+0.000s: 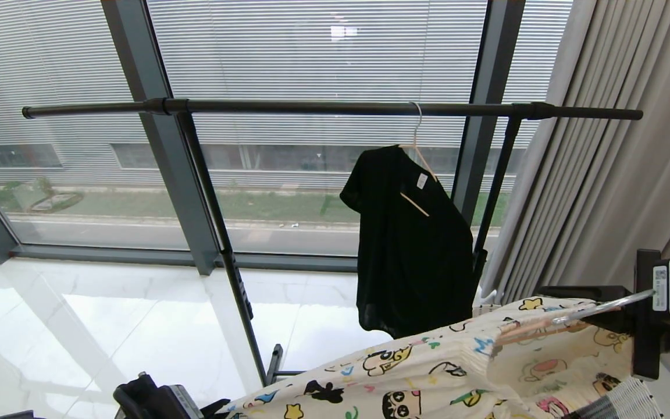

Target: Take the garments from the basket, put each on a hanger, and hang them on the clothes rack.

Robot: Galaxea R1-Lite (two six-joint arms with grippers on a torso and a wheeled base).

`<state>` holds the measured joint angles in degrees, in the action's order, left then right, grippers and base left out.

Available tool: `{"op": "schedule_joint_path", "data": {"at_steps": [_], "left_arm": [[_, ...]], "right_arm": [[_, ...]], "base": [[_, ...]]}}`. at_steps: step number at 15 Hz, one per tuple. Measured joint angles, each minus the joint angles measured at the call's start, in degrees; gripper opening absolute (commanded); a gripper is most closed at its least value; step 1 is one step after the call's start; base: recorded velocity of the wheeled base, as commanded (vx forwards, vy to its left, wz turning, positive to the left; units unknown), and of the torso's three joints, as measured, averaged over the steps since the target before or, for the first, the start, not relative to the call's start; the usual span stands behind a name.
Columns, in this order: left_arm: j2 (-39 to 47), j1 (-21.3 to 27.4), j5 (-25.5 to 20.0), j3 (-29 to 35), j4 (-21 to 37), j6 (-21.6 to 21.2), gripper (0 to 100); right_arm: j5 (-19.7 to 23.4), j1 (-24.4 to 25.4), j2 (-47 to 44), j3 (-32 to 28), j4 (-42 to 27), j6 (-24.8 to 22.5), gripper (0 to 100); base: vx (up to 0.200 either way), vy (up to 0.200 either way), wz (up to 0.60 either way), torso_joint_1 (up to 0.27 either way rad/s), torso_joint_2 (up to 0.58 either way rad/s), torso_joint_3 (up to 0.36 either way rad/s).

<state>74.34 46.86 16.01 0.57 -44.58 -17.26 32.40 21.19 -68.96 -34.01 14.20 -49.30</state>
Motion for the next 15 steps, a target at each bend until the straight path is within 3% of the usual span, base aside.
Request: {"op": "schedule_joint_path", "data": {"at_steps": [4, 5, 8, 11, 13, 15], "left_arm": [[0.18, -1.28, 0.02, -0.41, 0.09, -0.20, 0], [0.28, -1.28, 0.02, -0.02, 0.05, -0.15, 100], [0.20, -1.39, 0.24, 1.07, 0.02, 0.27, 100], [-1.16, -3.32, 3.25, 2.69, -0.02, 1.61, 100], [-3.23, -6.57, 5.72, 3.39, -0.04, 2.77, 100], [-6.36, -12.78, 7.09, 3.69, -0.02, 2.88, 100]], "right_arm": [[-0.05, -0.20, 0.13, -0.24, 0.00, 3.21, 0], [-0.06, -0.20, 0.48, -0.24, 0.05, 4.41, 0], [-0.24, -0.20, 1.49, 0.37, 0.09, 4.96, 0], [-1.40, -0.82, 2.16, 0.96, -0.02, 7.01, 0], [-6.55, -1.77, 2.89, 1.74, -0.13, 9.37, 0], [-10.70, -2.56, 3.95, 3.04, -0.22, 12.76, 0]], "base": [[0.000, 0.000, 0.00, 0.000, 0.00, 0.000], [0.000, 0.000, 0.00, 0.000, 0.00, 0.000], [0.000, 0.000, 0.00, 0.000, 0.00, 0.000], [0.000, 0.000, 0.00, 0.000, 0.00, 0.000], [0.000, 0.000, 0.00, 0.000, 0.00, 0.000], [0.000, 0.000, 0.00, 0.000, 0.00, 0.000]]}}
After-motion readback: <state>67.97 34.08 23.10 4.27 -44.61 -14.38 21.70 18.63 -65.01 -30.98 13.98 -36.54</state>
